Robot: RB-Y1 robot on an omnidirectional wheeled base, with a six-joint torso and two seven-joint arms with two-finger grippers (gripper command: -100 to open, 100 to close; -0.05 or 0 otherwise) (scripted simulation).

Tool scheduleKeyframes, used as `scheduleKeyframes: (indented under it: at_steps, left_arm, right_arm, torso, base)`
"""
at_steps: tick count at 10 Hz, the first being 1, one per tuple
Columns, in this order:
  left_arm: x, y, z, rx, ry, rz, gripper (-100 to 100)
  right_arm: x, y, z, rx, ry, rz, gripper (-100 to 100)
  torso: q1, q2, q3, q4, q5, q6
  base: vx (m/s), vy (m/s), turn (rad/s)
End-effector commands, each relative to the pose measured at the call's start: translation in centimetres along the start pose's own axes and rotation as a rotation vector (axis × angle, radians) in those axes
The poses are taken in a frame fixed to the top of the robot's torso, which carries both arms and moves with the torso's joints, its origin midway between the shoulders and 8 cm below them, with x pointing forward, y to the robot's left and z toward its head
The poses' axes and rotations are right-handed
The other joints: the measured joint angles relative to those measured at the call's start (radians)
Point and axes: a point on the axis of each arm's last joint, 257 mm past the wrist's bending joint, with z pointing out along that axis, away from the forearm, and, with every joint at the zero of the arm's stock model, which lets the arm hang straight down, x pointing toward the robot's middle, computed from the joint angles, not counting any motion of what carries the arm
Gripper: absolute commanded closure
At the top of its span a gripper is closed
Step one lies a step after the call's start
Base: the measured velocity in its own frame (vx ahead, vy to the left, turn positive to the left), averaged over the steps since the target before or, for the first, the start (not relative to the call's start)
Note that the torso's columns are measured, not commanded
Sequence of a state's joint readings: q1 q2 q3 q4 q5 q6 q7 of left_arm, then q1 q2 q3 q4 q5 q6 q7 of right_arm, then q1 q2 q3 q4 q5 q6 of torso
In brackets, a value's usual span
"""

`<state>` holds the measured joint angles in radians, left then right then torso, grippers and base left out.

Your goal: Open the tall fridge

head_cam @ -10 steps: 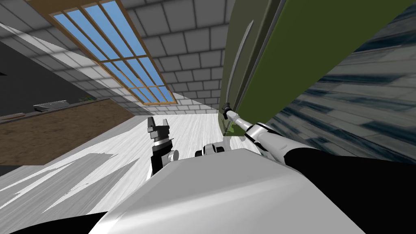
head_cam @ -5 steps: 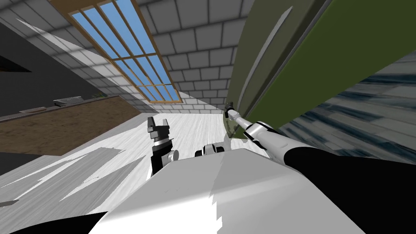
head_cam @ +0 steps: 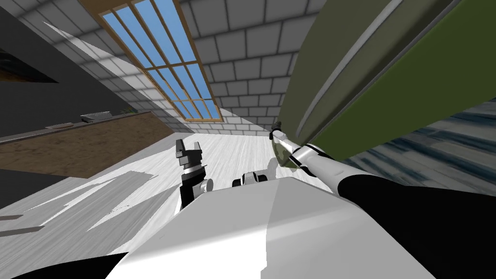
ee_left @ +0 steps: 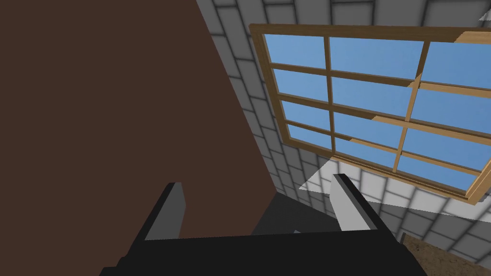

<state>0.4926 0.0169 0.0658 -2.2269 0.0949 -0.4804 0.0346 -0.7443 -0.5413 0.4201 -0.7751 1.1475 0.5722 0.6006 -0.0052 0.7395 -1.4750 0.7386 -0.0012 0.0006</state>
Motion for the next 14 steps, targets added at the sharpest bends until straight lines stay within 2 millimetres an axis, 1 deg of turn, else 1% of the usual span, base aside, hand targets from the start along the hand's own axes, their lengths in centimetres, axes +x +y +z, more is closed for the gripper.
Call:
scheduleKeyframes:
  at_steps: [1,2,3,4,5,6,7,8,10,14]
  left_arm:
    - [0.0,0.0,0.0,0.000,0.000,0.000,0]
    - [0.0,0.0,0.0,0.000,0.000,0.000,0]
    - [0.0,0.0,0.0,0.000,0.000,0.000,0]
    - [0.0,0.0,0.0,0.000,0.000,0.000,0]
    - [0.0,0.0,0.0,0.000,0.000,0.000,0]
    - [0.0,0.0,0.0,0.000,0.000,0.000,0]
    - [0.0,0.0,0.0,0.000,0.000,0.001,0]
    - [0.0,0.0,0.0,0.000,0.000,0.001,0]
    - [0.0,0.0,0.0,0.000,0.000,0.001,0]
    - [0.0,0.0,0.0,0.000,0.000,0.001,0]
  right_arm:
    - [3.5,-2.3,0.5,0.060,0.105,-0.009,100]
    - [3.5,-2.3,0.5,0.060,0.105,-0.009,100]
    - [5.2,-3.2,0.6,0.086,0.154,-0.012,100]
    - [4.5,-2.8,0.6,0.072,0.127,-0.011,100]
    - [4.2,-2.4,0.0,0.084,0.116,-0.033,-100]
    - [4.0,-2.2,-0.2,0.087,0.110,-0.040,-100]
    - [3.9,-2.0,-0.4,0.090,0.104,-0.047,-100]
    - [3.5,-1.4,-0.9,0.097,0.090,-0.062,-100]
    - [3.0,-0.6,-1.8,0.105,0.068,-0.083,-100]
    - [2.2,1.3,-3.7,0.115,0.029,-0.110,-100]
  torso:
    - [0.002,-0.003,-0.002,-0.001,0.000,0.000]
    - [0.007,-0.006,-0.004,-0.002,0.002,-0.001]
    - [0.006,-0.004,-0.003,-0.001,0.002,0.000]
    - [0.008,-0.001,-0.001,0.000,0.002,-0.001]
    - [-0.001,0.004,0.002,0.001,0.000,0.000]
    - [-0.010,0.007,0.004,0.002,-0.003,0.001]
    - [-0.010,0.004,0.003,0.001,-0.004,0.001]
    - [-0.001,0.001,0.001,0.000,-0.001,0.000]
    - [0.006,-0.002,-0.001,-0.001,0.002,-0.001]
    - [0.006,-0.002,-0.001,0.000,0.002,-0.001]
  base:
    - [0.173,0.255,0.197]
    - [0.155,0.223,0.069]
    - [0.126,0.275,0.096]
    - [0.060,0.141,0.021]
    - [-0.034,-0.073,0.010]
    - [-0.042,-0.185,0.019]
    - [-0.053,-0.178,0.004]
    - [-0.099,-0.222,-0.001]
    - [-0.074,-0.223,0.010]
    - [-0.079,-0.196,0.011]
